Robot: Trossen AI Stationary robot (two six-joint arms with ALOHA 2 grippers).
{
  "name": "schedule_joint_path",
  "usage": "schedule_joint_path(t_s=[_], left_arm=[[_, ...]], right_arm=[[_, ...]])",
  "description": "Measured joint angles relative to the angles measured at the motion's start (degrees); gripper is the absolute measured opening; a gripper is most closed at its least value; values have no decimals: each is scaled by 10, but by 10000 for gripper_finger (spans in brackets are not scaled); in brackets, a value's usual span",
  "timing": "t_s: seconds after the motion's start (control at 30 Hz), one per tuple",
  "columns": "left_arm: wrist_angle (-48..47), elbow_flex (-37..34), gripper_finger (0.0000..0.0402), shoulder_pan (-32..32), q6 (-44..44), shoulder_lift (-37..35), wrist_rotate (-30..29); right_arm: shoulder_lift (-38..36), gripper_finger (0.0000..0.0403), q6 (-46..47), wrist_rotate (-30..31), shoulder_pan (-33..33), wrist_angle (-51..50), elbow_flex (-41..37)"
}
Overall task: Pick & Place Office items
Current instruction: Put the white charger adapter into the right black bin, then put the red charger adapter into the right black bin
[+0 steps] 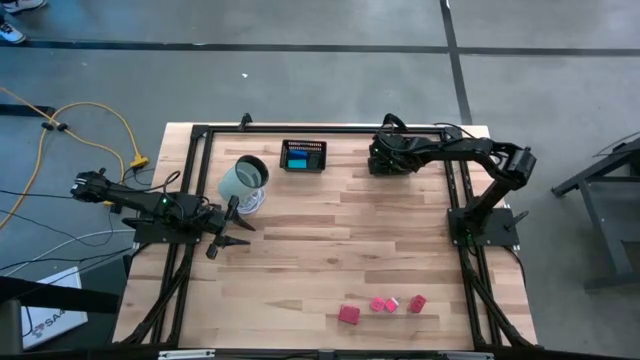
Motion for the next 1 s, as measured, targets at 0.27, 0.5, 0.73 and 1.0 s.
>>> schedule_joint_path(t_s=[0.27, 0.5, 0.73, 1.0], left_arm=[[0, 0, 180, 0, 0, 0, 0], [0, 0, 180, 0, 0, 0, 0], [0, 0, 180, 0, 0, 0, 0], [0, 0, 180, 0, 0, 0, 0]], right_arm=[[-20, 164, -15, 11, -6, -1, 0], [-67, 164, -42, 4, -14, -5, 0], [-123, 164, -104, -54, -9, -3, 0], [-194, 164, -187, -162, 31, -1, 0]])
